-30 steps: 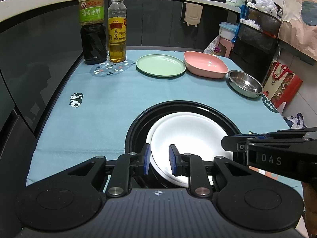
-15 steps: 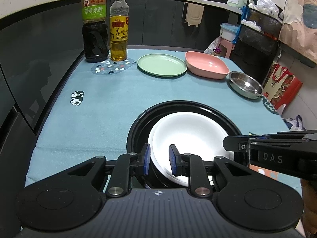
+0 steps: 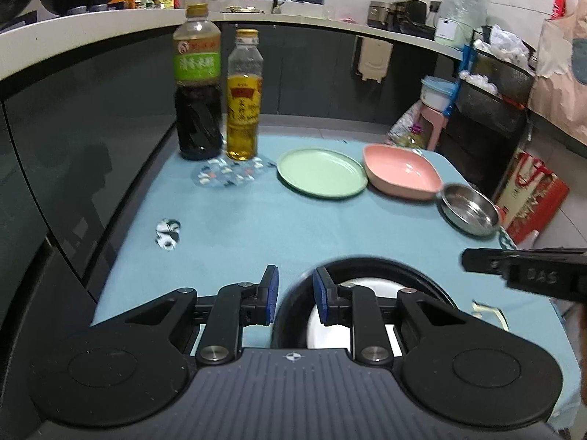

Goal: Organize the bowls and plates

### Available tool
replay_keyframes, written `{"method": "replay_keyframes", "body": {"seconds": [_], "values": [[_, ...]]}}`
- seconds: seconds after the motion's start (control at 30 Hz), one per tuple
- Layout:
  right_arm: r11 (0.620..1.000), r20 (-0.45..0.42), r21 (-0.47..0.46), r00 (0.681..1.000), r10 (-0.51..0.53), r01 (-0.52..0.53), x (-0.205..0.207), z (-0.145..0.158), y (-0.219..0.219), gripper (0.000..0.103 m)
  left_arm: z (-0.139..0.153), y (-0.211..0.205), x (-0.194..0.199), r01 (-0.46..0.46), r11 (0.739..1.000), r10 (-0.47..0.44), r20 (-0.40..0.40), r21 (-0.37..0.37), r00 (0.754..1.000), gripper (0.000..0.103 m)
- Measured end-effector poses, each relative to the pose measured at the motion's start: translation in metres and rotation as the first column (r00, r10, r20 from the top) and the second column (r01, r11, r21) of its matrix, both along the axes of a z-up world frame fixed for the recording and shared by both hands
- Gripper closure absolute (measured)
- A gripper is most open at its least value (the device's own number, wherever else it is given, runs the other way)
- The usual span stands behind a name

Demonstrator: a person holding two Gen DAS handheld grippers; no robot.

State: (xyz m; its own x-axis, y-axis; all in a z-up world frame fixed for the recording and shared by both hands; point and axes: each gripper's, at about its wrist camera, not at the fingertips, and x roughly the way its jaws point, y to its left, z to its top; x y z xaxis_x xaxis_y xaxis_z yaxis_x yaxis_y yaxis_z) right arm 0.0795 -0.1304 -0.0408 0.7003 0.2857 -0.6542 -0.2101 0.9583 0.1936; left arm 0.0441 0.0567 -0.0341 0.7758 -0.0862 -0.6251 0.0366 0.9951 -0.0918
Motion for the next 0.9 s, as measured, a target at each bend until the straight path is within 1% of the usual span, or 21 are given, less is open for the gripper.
{"method": "replay_keyframes", "body": {"seconds": [0.23,0.57,0.73,0.8,0.9], "values": [[1.0,0.003,-0.01,1.0,-0.022,0.022,0.029,0.005,-0.004,0.095,0.002,0.005,0.031,-0.009,1.0,0.009,0.0,0.016,1.0,0.083],[1.0,-0.068,-0.011,0.998,-0.011,0.01,0.083,-0.01,0.006,0.094,-0.004,0.009,0.088,-0.018,1.0,0.019,-0.015,0.014,1.0,0.082],[1.0,-0.102,0.004,0.995,-0.019,0.019,0.109,-0.017,0.007,0.094,-0.012,0.011,0.123,-0.008,1.0,0.008,-0.04,-0.011,0.999,0.082],[0.999,-0.12,0.026,0.992,-0.024,0.027,0.123,-0.02,0.005,0.093,-0.017,0.013,0.139,-0.011,1.0,0.01,-0.049,-0.028,0.999,0.082],[0.997,-0.148,0.039,0.988,-0.054,0.06,0.146,-0.028,0.007,0.08,-0.025,0.013,0.163,-0.025,0.999,0.023,-0.05,-0.041,0.998,0.081]]}}
